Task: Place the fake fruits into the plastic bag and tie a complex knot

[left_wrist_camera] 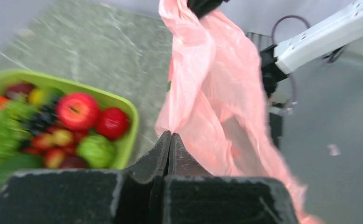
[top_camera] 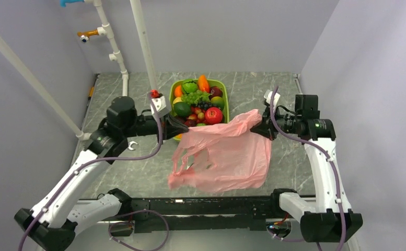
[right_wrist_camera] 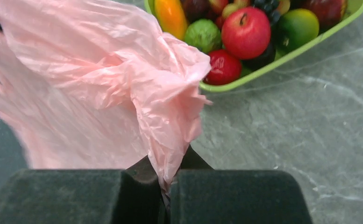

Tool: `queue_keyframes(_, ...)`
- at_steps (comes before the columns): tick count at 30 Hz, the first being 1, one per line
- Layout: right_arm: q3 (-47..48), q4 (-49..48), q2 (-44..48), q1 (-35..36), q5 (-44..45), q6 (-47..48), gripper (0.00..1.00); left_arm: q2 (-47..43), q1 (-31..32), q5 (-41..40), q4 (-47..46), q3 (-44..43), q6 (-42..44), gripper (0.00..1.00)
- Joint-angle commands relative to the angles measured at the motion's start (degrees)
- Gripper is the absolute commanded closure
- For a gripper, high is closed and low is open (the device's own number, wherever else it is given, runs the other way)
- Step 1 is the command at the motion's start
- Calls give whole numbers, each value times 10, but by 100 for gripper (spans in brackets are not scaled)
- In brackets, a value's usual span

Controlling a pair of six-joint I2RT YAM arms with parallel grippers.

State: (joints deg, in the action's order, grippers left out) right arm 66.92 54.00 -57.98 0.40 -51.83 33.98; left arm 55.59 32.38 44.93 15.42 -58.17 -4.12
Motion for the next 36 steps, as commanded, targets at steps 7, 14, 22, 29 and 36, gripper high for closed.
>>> queue_keyframes(7, 24, 120, -36, -75, -31, 144, 100, -60, -67, -111, 95, -49, 219, 100)
queue_keyframes(14, 53, 66, -43, -75, -111, 10, 100, -23, -53, 48, 81, -49, 103, 14)
queue_keyframes(22, 19, -25, -47, -73, -74, -186, 100, -36, 209, -198, 25, 2, 198, 1)
queue_keyframes(29, -2, -47, -68, -73, -72, -287, 100, -28, 336, -332, -62, 73, 319, 1)
queue_keyframes(36, -25, -3, -72, -72, -120, -248, 100, 56, 350, -528, -184, 65, 455, 1)
